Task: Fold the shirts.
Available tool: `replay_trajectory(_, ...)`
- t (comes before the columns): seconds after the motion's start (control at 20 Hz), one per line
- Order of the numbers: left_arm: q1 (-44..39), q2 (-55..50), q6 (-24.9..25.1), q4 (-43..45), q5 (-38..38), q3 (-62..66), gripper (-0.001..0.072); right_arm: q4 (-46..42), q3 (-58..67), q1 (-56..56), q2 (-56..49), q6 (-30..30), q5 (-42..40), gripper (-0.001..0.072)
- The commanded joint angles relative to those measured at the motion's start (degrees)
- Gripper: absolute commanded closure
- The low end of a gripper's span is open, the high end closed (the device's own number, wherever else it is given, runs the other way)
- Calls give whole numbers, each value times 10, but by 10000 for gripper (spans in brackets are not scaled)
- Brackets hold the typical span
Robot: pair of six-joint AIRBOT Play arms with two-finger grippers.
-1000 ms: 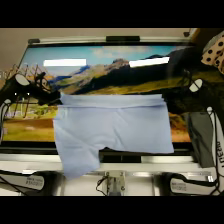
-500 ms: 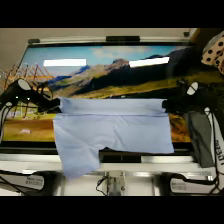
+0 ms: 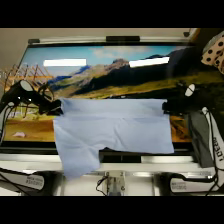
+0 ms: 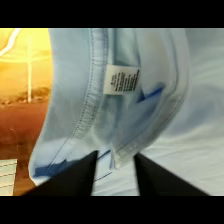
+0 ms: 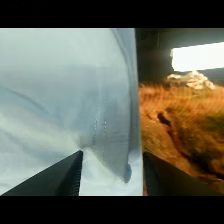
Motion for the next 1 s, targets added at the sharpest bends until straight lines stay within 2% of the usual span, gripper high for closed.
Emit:
replay_trajectory(0.0, 3, 0, -11, -7, -27, 3, 178, -9, 25, 0, 8, -15, 48, 186)
replay_trajectory(0.15, 35, 27, -5, -5, -96, 15, 179, -70, 48, -10, 42, -42, 135, 186)
replay_trajectory(0.3, 78, 103, 25, -1, -128, -36, 188, -61, 37, -67, 83, -69, 211, 186)
replay_trajectory(0.35, 91, 141, 25, -2, -121, -86, 219, -51, 25, -90, 98, -76, 220, 186)
replay_trajectory(0.4, 102, 186, 23, -11, -105, -155, 263, -39, 10, -114, 116, -84, 220, 186)
replay_trajectory(0.45, 109, 229, 27, -25, -84, -226, 271, -26, -2, -135, 132, -85, 214, 186)
replay_trajectory(0.55, 123, 308, 43, -25, -46, -358, 271, 5, -15, -165, 154, -87, 198, 186)
replay_trajectory(0.65, 147, 352, 60, -26, -29, -436, 270, 22, -15, -175, 165, -92, 196, 186)
replay_trajectory(0.75, 157, 368, 80, -26, -29, -475, 271, 30, -15, -175, 167, -92, 193, 186)
replay_trajectory(0.95, 151, 364, 85, -27, -16, -479, 271, 46, -15, -175, 167, -97, 196, 186)
